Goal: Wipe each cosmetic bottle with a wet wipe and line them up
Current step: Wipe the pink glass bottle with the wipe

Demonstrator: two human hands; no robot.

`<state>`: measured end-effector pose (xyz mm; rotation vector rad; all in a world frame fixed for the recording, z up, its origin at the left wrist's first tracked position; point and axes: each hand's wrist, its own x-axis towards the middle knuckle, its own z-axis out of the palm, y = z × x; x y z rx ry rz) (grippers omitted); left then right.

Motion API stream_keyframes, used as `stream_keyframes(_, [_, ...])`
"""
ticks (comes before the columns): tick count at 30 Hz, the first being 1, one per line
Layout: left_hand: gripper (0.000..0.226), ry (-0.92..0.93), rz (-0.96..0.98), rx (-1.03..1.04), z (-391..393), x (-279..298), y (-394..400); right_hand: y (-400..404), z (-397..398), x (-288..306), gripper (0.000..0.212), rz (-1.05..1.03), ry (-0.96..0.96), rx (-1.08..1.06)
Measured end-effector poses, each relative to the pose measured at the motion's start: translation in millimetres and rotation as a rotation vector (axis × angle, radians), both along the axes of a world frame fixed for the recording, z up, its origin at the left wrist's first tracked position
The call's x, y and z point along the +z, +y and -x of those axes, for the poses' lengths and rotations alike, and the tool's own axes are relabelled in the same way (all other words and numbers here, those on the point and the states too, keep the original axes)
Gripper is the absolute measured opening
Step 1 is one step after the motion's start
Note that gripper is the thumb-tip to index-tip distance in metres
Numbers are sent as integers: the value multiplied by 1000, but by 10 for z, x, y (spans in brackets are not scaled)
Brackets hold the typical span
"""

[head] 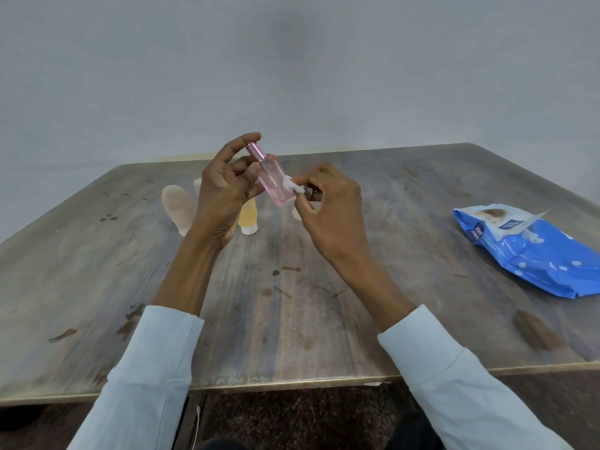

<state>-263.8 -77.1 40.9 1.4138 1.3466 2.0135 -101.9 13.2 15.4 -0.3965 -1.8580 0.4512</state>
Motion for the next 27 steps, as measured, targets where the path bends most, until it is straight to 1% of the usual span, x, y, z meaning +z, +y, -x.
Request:
stream_keyframes(3, [44,60,33,-15,-67,11,13,-22,-33,13,12,-21,-2,19])
stream_keyframes(7, [45,139,91,20,-132,6,14,-82,-14,31,22,-130,-26,29])
stream_keyframes(10, [44,186,123,59,-159,-1,17,-74,-5,31,24,-116,-12,-12])
stream_keyframes(14, [41,179,95,99,-136,24,0,-87,-29,31,22,-151,-21,-12])
stream_keyframes(19, [42,126,55,207,-39,36,-29,-65,-3,-5,15,-138,-170,21])
stream_keyframes(21, [42,122,67,185,-47,34,-37,-68,-8,3,15,-142,-153,20])
stream_keyframes(25, [42,176,125,68,-156,40,-20,-56,-46,47,21,-150,-49,0])
stream_keyframes(27, [42,169,100,79,-122,53,-38,-62,-40,47,19,-150,-53,19])
